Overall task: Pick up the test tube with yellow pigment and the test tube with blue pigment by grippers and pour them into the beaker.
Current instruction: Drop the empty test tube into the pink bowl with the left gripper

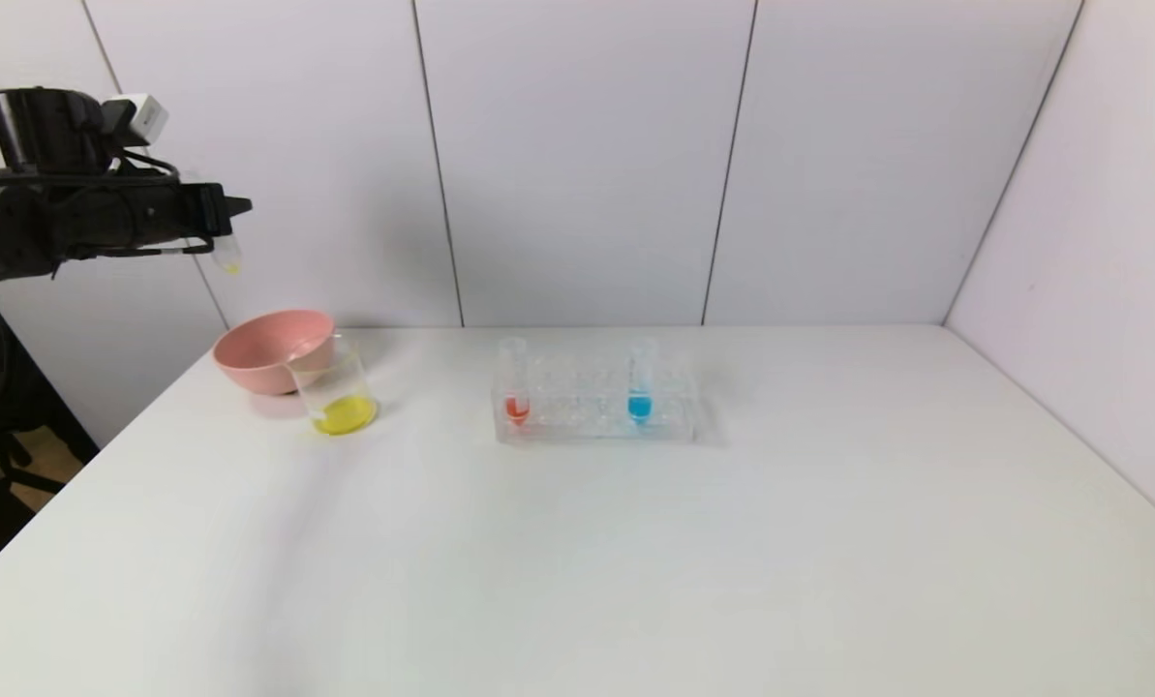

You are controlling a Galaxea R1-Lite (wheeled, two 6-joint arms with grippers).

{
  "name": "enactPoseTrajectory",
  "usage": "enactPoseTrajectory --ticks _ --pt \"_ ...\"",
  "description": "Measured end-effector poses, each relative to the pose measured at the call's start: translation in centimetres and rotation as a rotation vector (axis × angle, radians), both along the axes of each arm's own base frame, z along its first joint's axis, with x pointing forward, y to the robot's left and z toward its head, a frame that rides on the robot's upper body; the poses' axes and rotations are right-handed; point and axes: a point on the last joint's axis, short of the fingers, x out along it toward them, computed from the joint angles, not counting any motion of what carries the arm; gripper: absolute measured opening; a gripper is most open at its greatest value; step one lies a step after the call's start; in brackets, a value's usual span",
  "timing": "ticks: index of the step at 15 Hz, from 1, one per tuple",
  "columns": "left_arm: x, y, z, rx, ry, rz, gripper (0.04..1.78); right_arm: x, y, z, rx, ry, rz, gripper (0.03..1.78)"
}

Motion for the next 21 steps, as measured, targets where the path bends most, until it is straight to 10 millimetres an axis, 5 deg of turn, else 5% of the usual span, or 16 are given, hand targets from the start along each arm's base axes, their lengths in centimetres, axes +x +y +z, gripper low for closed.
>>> enactPoseTrajectory --ticks 6,12,15,21 --pt "1.7 0.8 -5.5 -0.002 0.023 0.006 0.54 0.0 0.0 0.0 0.000 0.000 0.000 1.71" --pt "1.8 0.6 -7.4 -0.011 0.075 -0.001 0.58 0.0 0.0 0.0 0.000 0.000 0.000 1.71" --pt "1.7 0.6 -7.4 -0.012 0.078 0.000 0.85 0.0 0.0 0.0 0.000 0.000 0.000 1.71" --pt "1.5 0.1 -5.9 0.005 0.020 -0.001 1.65 0.0 0.0 0.0 0.000 0.000 0.000 1.71"
